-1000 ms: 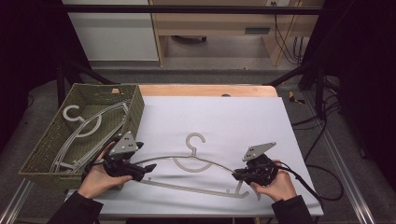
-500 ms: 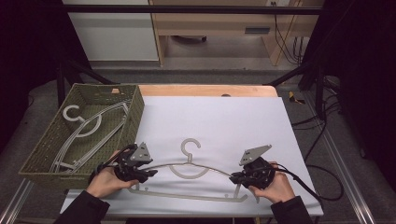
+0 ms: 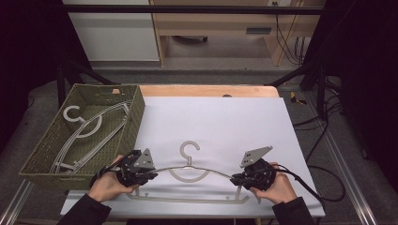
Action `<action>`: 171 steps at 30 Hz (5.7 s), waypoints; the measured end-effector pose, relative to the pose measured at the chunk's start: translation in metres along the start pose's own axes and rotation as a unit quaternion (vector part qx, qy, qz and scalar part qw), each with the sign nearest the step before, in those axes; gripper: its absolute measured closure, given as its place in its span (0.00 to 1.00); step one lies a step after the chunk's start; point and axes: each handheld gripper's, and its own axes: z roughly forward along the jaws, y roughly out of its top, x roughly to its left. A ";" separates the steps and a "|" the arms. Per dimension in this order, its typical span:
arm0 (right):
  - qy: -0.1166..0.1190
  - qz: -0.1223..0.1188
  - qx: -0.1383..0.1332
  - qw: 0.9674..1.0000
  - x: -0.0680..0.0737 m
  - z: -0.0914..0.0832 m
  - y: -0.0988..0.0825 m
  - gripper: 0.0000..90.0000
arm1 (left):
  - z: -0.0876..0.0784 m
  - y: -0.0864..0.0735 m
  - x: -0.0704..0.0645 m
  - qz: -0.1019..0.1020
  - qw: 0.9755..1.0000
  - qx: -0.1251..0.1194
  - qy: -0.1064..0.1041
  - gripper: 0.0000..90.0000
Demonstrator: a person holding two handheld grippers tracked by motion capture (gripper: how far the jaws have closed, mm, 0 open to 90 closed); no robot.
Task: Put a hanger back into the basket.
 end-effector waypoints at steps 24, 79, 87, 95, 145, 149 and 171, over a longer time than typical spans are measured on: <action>-0.063 0.046 -0.087 0.993 -0.015 -0.011 -0.008 0.66 | -0.008 -0.011 -0.025 -0.039 0.995 -0.088 0.040 0.91; -0.196 0.179 -0.287 0.920 -0.041 -0.067 -0.050 0.04 | -0.132 -0.059 0.045 -0.193 0.917 -0.257 0.235 0.91; -0.201 0.179 -0.281 0.921 -0.041 -0.067 -0.050 0.03 | -0.147 -0.078 0.075 -0.210 0.908 -0.255 0.256 0.91; -0.201 0.179 -0.279 0.922 -0.041 -0.066 -0.050 0.03 | -0.151 -0.099 0.105 -0.229 0.904 -0.237 0.273 0.91; -0.200 0.175 -0.260 0.928 -0.044 -0.056 -0.049 0.03 | -0.138 -0.185 0.136 -0.289 0.893 -0.149 0.309 0.90; -0.200 0.174 -0.260 0.928 -0.044 -0.057 -0.049 0.03 | -0.132 -0.183 0.138 -0.299 0.891 -0.145 0.308 0.90; -0.199 0.174 -0.261 0.928 -0.042 -0.058 -0.048 0.03 | -0.117 -0.174 0.150 -0.325 0.892 -0.037 0.313 0.90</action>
